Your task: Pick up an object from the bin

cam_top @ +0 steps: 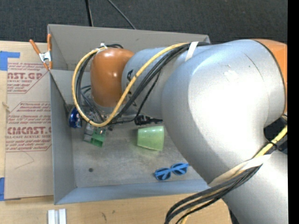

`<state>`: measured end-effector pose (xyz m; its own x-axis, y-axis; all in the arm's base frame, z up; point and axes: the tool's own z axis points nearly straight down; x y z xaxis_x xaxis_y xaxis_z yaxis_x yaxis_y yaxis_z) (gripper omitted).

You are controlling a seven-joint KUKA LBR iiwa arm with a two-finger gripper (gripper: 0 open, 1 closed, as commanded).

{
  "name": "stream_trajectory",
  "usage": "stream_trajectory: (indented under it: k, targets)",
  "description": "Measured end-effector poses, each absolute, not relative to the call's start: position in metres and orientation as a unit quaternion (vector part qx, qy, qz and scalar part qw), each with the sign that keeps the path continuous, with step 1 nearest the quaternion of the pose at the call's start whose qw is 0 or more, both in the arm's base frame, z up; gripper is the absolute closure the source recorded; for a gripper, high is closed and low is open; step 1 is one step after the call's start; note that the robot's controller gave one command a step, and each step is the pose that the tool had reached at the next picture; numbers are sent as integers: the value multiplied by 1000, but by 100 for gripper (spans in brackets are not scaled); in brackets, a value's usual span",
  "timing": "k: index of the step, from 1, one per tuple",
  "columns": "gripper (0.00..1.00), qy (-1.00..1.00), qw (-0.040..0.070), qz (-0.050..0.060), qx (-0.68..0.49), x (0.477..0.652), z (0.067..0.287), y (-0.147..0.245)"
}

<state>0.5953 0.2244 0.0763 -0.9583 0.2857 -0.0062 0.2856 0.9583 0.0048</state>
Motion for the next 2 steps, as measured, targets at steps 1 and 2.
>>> stream_trajectory:
  k: [1,2]
  targets:
    - [0,990,1,1,144,594,74,224]
    - [0,999,1,0,-43,592,75,198]
